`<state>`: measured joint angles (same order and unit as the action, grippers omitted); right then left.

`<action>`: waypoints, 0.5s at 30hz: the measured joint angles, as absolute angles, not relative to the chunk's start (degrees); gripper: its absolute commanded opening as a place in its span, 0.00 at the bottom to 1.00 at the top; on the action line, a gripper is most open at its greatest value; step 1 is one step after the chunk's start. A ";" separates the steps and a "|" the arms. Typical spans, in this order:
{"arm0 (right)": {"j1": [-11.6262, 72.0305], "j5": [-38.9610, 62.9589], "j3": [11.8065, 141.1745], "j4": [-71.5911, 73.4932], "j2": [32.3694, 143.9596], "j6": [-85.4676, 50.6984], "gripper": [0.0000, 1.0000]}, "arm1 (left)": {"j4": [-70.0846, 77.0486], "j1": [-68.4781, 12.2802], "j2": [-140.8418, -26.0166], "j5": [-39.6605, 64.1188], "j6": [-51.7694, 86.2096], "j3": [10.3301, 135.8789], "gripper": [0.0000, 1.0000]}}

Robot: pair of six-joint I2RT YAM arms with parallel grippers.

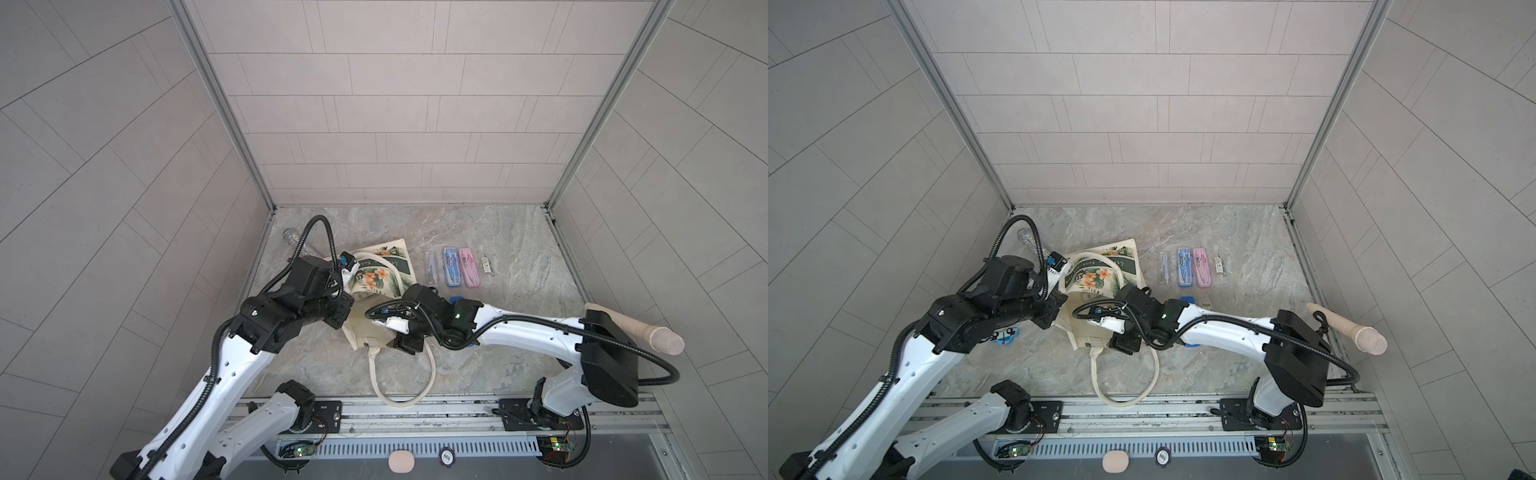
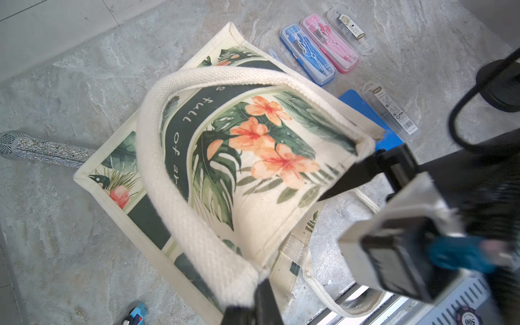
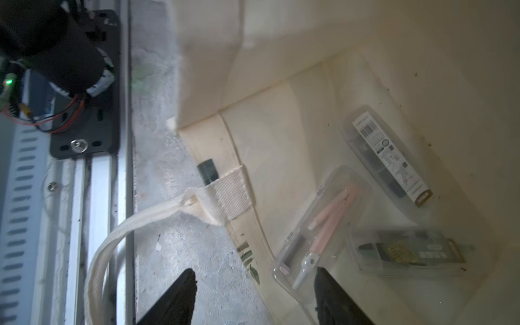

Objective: Take out the compass set from the canvas bag
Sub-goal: Pick up the compass set from the canvas bag.

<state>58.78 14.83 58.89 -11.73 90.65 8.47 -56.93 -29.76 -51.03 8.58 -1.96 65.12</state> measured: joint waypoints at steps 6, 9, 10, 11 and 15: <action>59.88 6.57 57.28 -1.65 97.58 -3.44 0.76 | -57.21 -29.76 -51.11 10.37 -1.50 65.12 0.00; 60.53 0.49 56.21 2.13 99.68 -8.51 0.77 | -57.30 -29.76 -51.11 11.07 -1.50 65.12 0.00; 60.71 -1.48 56.14 2.94 100.53 -10.17 0.77 | -57.30 -29.76 -51.13 11.31 -1.52 65.12 0.00; 60.77 -3.49 56.25 3.70 101.65 -12.10 0.77 | -57.32 -29.76 -51.16 11.53 -1.52 65.12 0.00; 60.73 -8.27 56.99 5.08 105.84 -18.39 0.78 | -57.32 -29.80 -51.22 12.05 -1.52 65.12 0.00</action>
